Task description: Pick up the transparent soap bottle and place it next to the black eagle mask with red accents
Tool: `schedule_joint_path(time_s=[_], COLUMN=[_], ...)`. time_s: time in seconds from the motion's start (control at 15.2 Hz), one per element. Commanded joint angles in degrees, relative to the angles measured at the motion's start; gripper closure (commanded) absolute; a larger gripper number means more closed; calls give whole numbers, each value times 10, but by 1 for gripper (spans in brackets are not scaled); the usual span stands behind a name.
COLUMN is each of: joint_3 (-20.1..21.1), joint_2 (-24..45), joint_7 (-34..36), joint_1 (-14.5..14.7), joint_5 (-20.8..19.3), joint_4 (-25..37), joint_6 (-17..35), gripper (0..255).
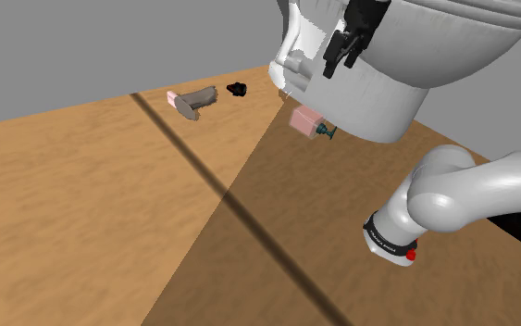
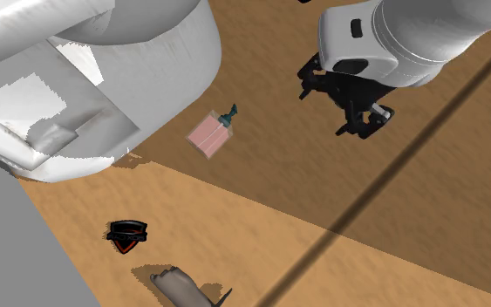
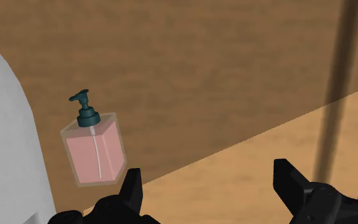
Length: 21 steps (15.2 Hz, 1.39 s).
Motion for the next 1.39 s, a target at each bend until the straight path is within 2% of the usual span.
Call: schedule_joint_path(time_s=[0.0, 0.66, 0.99, 1.32], joint_3=[0, -111, -172, -238], joint_2=[0, 12, 56, 128], joint_7=[0, -106, -161, -221], joint_1=[0, -31, -48, -58], joint_5=[0, -57, -85, -104], joint_4=[0, -128, -165, -182], joint_6=[0, 144, 227, 316], gripper=[0, 0, 0, 0])
